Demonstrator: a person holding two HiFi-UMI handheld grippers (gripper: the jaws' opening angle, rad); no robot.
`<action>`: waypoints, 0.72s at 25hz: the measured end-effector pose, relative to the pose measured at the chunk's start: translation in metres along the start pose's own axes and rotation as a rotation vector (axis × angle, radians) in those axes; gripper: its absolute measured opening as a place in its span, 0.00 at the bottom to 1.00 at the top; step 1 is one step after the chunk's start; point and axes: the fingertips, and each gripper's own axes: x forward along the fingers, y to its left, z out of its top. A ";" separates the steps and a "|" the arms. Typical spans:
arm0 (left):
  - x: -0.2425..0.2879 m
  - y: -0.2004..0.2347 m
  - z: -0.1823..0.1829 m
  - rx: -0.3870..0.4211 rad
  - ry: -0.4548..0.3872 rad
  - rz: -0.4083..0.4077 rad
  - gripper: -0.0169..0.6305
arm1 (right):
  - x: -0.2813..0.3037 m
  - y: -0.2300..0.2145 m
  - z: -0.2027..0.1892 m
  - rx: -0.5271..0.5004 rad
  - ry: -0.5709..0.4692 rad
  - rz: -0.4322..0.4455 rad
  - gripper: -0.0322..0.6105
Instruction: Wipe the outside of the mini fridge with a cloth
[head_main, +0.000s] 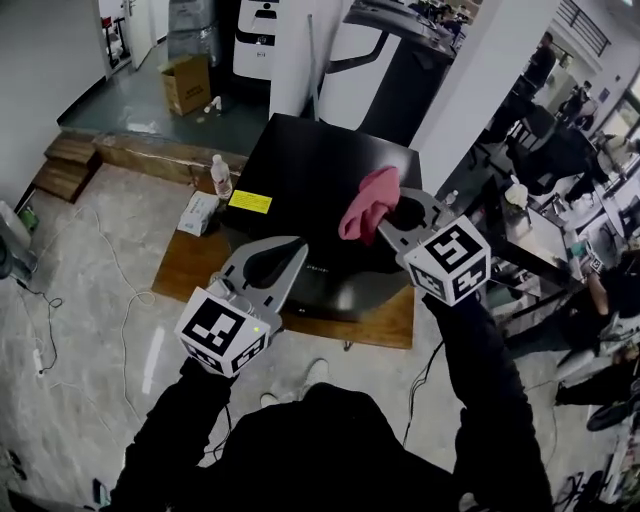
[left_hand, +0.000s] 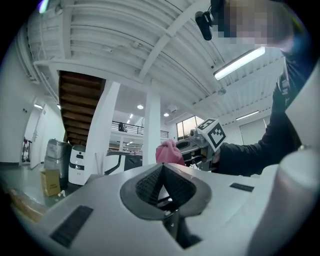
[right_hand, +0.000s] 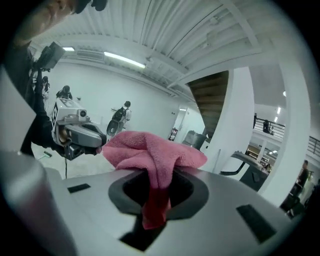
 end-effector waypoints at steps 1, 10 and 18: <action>0.002 0.012 0.007 0.009 -0.007 0.016 0.03 | 0.015 -0.006 0.007 -0.020 0.008 0.012 0.15; 0.050 0.118 0.032 0.073 0.013 0.166 0.03 | 0.159 -0.082 0.020 -0.039 0.149 0.187 0.15; 0.093 0.185 0.022 0.083 0.075 0.250 0.04 | 0.288 -0.156 -0.029 -0.016 0.299 0.265 0.15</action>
